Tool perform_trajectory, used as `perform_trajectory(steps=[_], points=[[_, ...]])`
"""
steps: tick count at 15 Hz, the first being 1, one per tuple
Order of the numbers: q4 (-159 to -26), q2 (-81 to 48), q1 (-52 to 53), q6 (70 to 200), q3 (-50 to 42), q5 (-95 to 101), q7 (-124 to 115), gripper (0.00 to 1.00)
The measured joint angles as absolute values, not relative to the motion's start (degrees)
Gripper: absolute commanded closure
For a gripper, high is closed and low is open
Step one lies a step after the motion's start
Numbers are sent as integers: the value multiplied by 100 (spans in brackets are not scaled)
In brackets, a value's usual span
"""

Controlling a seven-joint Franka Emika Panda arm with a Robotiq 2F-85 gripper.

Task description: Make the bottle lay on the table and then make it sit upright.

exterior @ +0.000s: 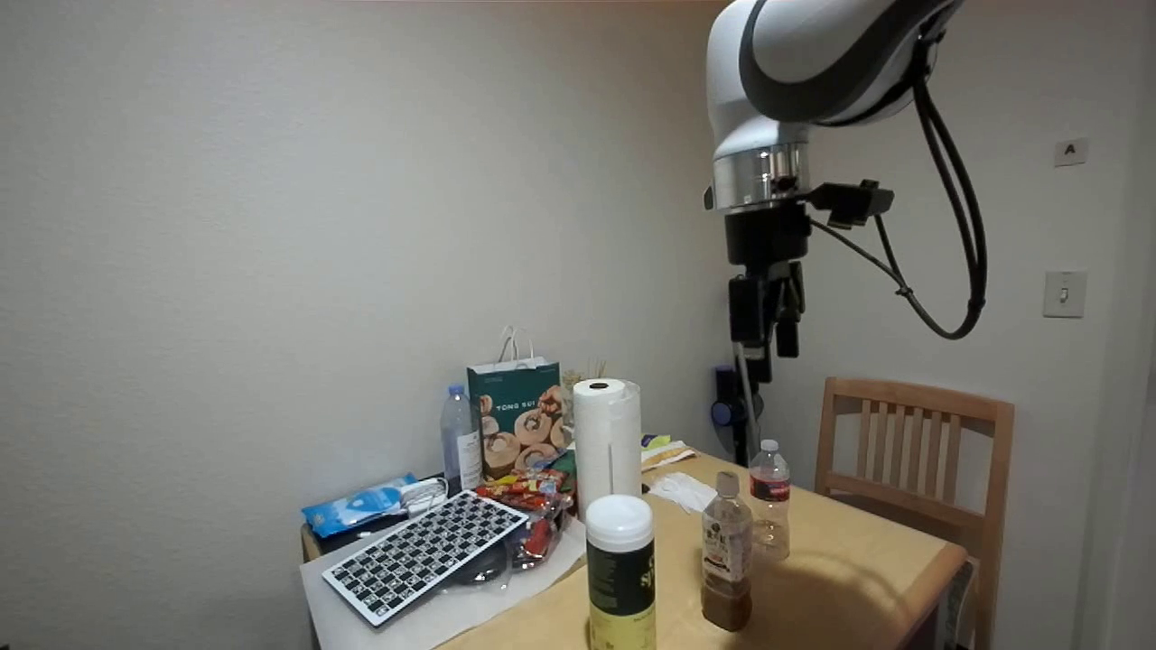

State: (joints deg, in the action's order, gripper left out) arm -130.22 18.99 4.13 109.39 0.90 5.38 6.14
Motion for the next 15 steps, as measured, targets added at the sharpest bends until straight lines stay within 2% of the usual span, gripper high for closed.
perform_trajectory(steps=[9,15], points=[[-12942,1667,383,10931,58,496,606,0],[-13250,955,0,10929,-346,464,576,0]])
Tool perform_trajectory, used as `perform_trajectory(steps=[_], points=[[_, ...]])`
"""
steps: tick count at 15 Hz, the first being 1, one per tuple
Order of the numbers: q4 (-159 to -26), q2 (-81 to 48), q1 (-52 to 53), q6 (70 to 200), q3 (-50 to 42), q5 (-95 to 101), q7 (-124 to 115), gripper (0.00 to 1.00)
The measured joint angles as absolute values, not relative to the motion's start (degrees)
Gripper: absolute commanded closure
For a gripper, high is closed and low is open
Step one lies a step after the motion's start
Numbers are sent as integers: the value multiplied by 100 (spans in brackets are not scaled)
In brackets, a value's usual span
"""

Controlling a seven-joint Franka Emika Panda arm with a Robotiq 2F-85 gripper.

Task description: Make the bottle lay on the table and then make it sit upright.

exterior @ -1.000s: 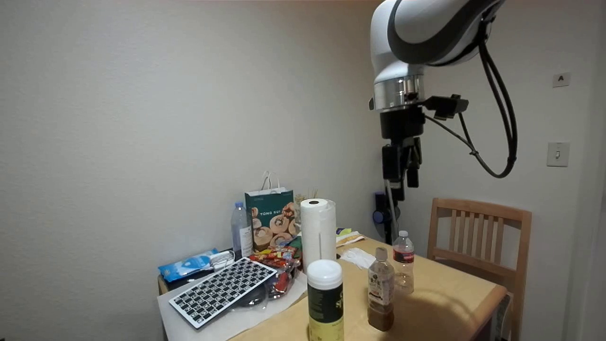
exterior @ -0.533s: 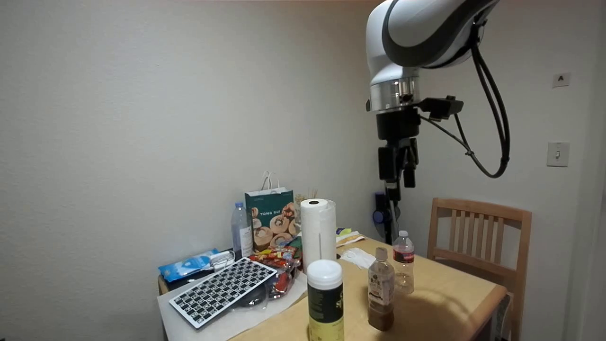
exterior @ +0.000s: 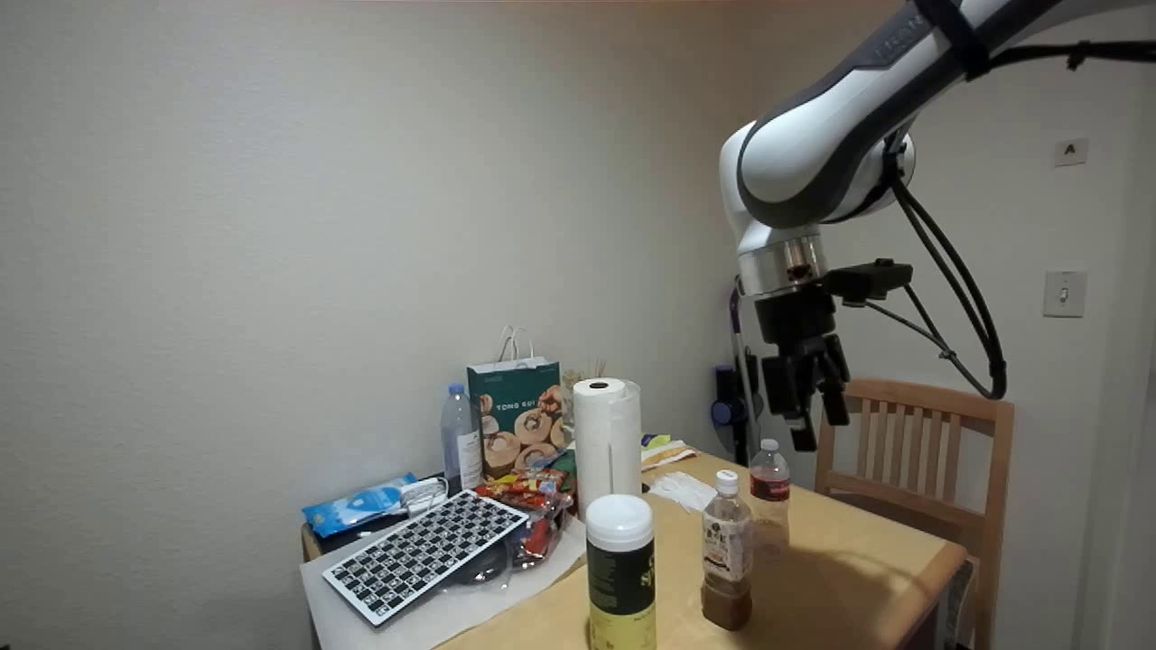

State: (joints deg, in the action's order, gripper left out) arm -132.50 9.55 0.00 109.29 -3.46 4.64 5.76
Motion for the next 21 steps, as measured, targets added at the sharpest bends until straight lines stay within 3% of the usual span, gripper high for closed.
perform_trajectory(steps=[10,21], points=[[-13225,150,-342,11121,-572,525,584,0],[-12401,-1034,-165,12626,-301,764,387,0]])
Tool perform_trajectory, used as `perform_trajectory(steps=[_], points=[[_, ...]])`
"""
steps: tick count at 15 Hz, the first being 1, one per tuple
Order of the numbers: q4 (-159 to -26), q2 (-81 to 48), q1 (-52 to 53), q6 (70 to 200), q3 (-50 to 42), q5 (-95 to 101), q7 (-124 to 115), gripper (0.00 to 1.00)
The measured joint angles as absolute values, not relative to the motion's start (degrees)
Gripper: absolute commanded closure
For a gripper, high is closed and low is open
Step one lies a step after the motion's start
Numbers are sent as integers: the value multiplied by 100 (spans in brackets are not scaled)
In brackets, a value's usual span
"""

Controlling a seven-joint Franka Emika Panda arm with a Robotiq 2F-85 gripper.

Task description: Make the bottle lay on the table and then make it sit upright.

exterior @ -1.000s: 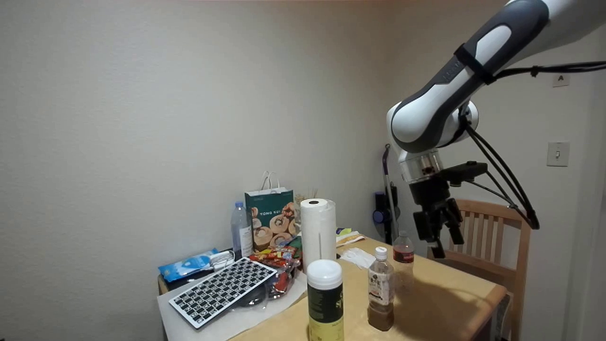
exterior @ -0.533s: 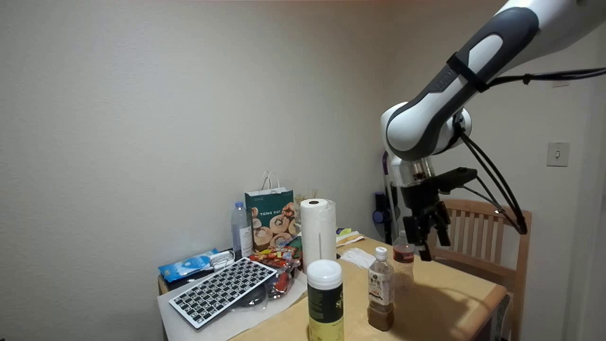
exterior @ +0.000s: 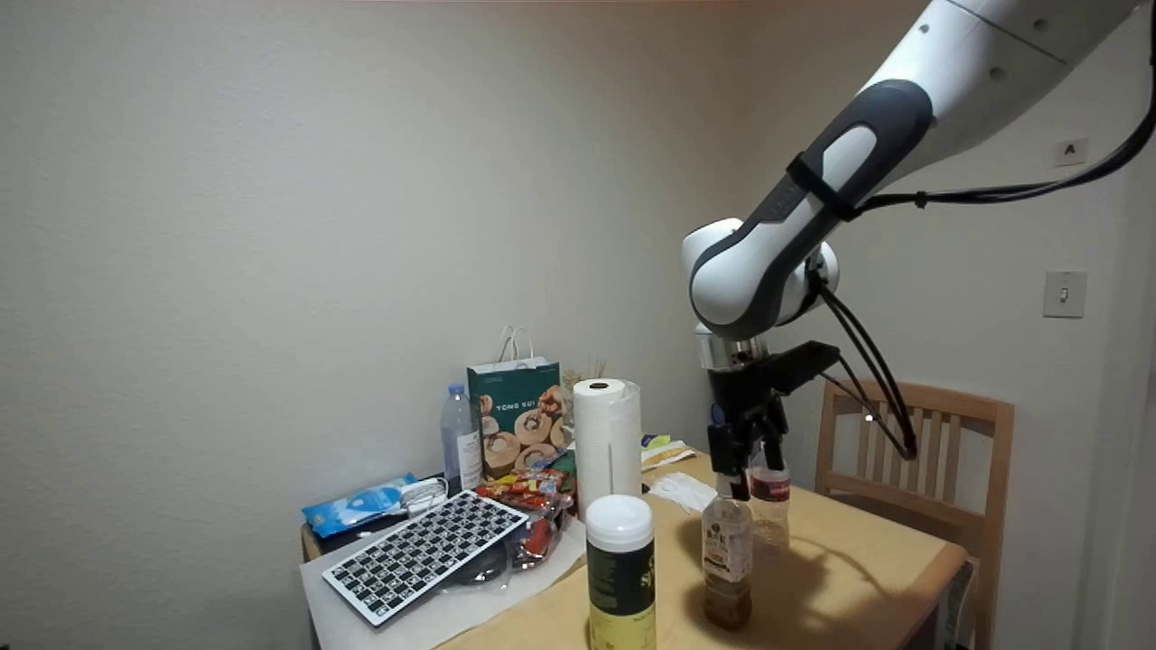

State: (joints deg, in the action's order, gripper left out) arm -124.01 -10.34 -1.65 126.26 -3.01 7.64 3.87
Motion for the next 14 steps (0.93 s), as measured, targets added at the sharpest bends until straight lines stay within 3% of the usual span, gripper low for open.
perform_trajectory(steps=[13,14], points=[[-11814,-1704,-98,12674,-230,802,447,0],[-11816,-1734,-123,12710,-229,775,495,18]])
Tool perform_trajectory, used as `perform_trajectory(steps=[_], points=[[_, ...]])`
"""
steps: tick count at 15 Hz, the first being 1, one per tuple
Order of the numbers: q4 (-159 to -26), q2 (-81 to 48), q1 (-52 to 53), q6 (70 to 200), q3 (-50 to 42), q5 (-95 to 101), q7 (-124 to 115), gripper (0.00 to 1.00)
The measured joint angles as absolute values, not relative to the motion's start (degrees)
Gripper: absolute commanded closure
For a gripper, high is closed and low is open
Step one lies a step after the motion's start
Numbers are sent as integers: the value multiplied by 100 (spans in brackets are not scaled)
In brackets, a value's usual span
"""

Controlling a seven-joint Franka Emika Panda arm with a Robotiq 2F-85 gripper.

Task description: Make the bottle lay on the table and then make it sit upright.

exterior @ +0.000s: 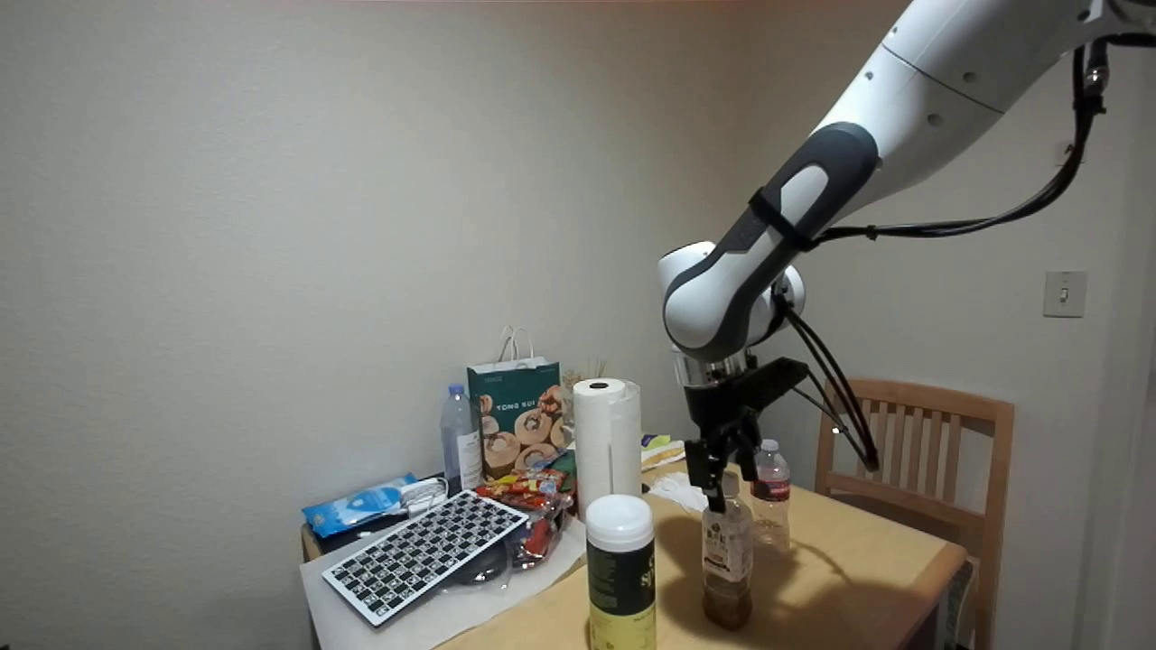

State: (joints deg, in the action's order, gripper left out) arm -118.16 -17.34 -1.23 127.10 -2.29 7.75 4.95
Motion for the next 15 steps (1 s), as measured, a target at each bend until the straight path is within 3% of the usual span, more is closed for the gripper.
perform_trajectory(steps=[8,13,15], points=[[-11814,-1925,-242,12836,-221,484,947,72],[-11800,-1924,-300,12850,-200,336,1184,87],[-11795,-1920,-306,12835,-195,263,1272,87]])
